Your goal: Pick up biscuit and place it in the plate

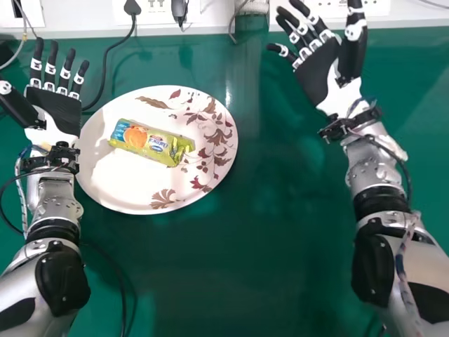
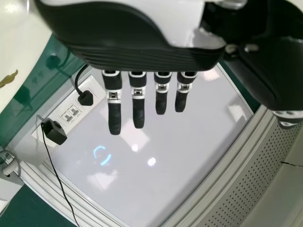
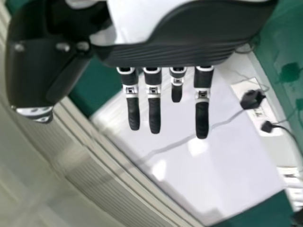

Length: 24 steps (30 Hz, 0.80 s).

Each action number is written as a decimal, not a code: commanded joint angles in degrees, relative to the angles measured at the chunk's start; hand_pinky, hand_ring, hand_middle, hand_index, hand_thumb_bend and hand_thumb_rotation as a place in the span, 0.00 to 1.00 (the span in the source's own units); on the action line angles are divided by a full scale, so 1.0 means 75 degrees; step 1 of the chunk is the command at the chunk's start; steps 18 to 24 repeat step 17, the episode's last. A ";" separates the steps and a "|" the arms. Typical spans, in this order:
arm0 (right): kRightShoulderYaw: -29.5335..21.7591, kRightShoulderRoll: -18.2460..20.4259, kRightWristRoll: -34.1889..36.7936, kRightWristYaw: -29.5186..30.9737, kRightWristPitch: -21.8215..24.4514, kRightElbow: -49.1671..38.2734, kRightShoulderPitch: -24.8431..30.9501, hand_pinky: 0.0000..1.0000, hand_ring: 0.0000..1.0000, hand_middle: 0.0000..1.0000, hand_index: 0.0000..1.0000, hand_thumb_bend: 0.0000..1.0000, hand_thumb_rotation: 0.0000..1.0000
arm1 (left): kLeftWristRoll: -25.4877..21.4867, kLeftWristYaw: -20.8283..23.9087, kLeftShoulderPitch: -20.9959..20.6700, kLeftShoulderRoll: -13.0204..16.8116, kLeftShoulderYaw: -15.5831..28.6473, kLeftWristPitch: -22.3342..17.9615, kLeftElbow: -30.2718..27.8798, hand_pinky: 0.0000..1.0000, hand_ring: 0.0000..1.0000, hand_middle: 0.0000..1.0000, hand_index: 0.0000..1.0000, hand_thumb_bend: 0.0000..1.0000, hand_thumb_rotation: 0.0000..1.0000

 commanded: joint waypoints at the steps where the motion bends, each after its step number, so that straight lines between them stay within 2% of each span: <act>1: -0.0284 0.0093 0.0237 -0.0105 -0.0042 0.0208 -0.0156 0.53 0.73 0.77 0.79 0.87 0.61 | 0.0033 0.0075 -0.0024 0.0009 -0.0018 -0.0083 0.0038 0.68 0.82 0.95 0.97 1.00 0.79; 5: -0.0496 0.0176 0.0278 -0.0515 -0.0178 0.0362 -0.0237 0.53 0.73 0.78 0.78 0.86 0.60 | 0.0020 0.0103 -0.0024 0.0004 -0.0015 -0.0082 0.0036 0.68 0.83 0.93 0.97 1.00 0.83; 11: -0.0467 0.0181 0.0148 -0.0881 -0.0205 0.0468 -0.0360 0.53 0.73 0.78 0.79 0.83 0.61 | -0.0036 0.0164 -0.0015 0.0013 0.0026 -0.0026 0.0022 0.67 0.82 0.91 0.96 1.00 0.88; 17: -0.0648 0.0206 0.0320 -0.0931 0.0022 0.0496 -0.0242 0.53 0.75 0.80 0.83 0.81 0.62 | -0.0095 0.0086 -0.0018 0.0031 0.0053 0.0020 0.0019 0.68 0.80 0.90 0.96 1.00 0.89; 24: -0.0648 0.0206 0.0320 -0.0931 0.0022 0.0496 -0.0242 0.53 0.75 0.80 0.83 0.81 0.62 | -0.0095 0.0086 -0.0018 0.0031 0.0053 0.0020 0.0019 0.68 0.80 0.90 0.96 1.00 0.89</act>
